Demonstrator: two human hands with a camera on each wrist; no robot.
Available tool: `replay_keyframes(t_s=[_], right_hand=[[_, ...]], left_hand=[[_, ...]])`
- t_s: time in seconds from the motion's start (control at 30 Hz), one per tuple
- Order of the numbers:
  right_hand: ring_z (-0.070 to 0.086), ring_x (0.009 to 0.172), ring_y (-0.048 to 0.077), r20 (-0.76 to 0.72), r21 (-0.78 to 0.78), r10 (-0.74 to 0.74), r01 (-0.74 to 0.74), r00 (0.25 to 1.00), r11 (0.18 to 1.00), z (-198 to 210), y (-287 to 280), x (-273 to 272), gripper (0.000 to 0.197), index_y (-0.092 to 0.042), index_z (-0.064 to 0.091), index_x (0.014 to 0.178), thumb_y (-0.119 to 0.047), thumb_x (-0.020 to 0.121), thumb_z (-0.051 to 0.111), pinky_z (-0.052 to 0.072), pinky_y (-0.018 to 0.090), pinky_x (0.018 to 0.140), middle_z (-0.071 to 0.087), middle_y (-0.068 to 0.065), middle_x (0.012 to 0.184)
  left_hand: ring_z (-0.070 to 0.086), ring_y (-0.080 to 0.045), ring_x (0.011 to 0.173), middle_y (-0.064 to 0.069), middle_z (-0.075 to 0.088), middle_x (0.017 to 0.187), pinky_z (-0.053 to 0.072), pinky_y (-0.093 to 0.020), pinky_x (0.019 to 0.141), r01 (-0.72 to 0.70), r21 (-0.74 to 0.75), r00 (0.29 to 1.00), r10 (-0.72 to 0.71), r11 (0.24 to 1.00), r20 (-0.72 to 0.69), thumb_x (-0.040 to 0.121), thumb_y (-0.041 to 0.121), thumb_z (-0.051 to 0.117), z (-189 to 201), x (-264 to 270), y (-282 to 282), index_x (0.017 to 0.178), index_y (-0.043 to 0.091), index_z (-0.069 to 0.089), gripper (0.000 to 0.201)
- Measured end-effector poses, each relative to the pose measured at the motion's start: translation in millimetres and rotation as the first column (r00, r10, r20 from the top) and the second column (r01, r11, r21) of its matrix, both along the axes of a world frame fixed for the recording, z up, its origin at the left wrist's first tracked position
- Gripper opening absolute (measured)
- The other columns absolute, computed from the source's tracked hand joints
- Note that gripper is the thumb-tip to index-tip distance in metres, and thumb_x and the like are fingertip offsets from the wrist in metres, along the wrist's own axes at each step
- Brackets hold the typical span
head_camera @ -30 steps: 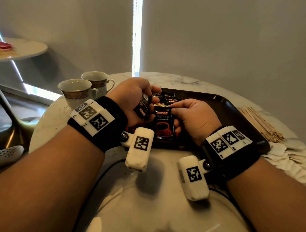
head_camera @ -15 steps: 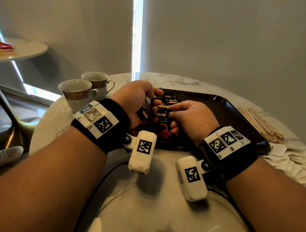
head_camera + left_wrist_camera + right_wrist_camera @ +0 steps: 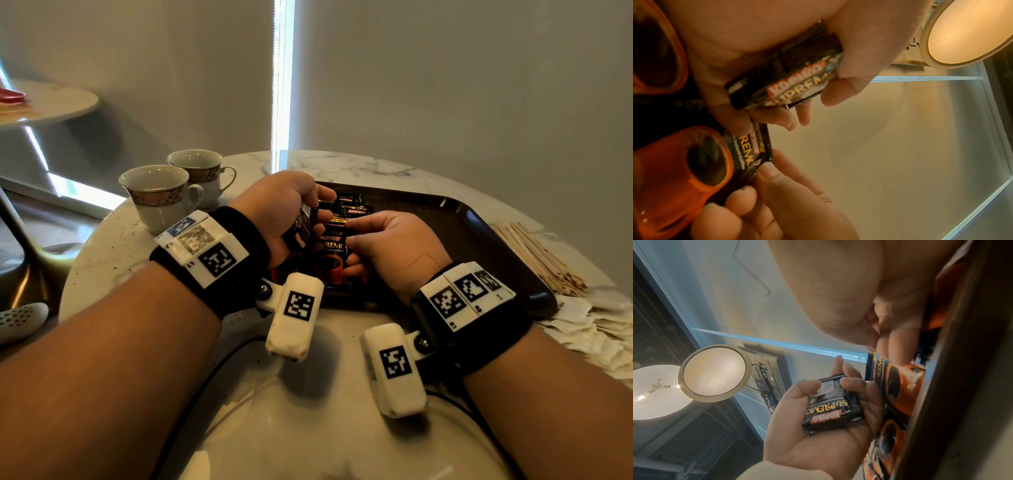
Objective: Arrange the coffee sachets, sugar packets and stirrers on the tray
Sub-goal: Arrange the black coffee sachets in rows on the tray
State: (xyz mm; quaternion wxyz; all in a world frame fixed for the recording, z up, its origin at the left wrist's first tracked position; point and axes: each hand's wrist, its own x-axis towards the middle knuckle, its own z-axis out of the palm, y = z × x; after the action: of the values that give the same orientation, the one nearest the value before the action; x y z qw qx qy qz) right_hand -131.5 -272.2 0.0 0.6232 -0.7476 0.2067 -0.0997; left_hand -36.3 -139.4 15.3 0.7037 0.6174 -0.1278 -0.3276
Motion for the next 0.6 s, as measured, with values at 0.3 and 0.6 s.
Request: replay_keyframes(t_s=[0.3,0.6], right_hand=[[0.063,0.051,0.015,0.012,-0.060,0.001,0.000,1.000,0.998,-3.1,-2.3,0.4,0.034,-0.004,0.059,0.126,0.006,0.094,0.060,0.052,0.021,0.044,0.065,0.015,0.082],[0.062,0.049,0.018,0.033,-0.099,-0.021,0.024,0.999,0.995,-5.0,-7.2,-1.0,0.027,-0.010,0.061,0.121,-0.001,0.095,0.061,0.054,0.025,0.046,0.066,0.012,0.070]], left_hand=[[0.052,-0.021,0.066,-0.012,0.056,0.089,0.049,-0.034,0.065,0.004,0.007,1.000,-0.004,1.000,-0.007,0.087,0.007,0.039,-0.6,0.8,-1.2,0.106,0.009,0.066,0.033],[0.054,-0.020,0.068,-0.009,0.058,0.087,0.050,-0.040,0.073,0.034,0.026,0.999,-0.034,0.999,-0.003,0.087,0.009,0.039,-0.9,3.1,0.5,0.109,0.011,0.066,0.035]])
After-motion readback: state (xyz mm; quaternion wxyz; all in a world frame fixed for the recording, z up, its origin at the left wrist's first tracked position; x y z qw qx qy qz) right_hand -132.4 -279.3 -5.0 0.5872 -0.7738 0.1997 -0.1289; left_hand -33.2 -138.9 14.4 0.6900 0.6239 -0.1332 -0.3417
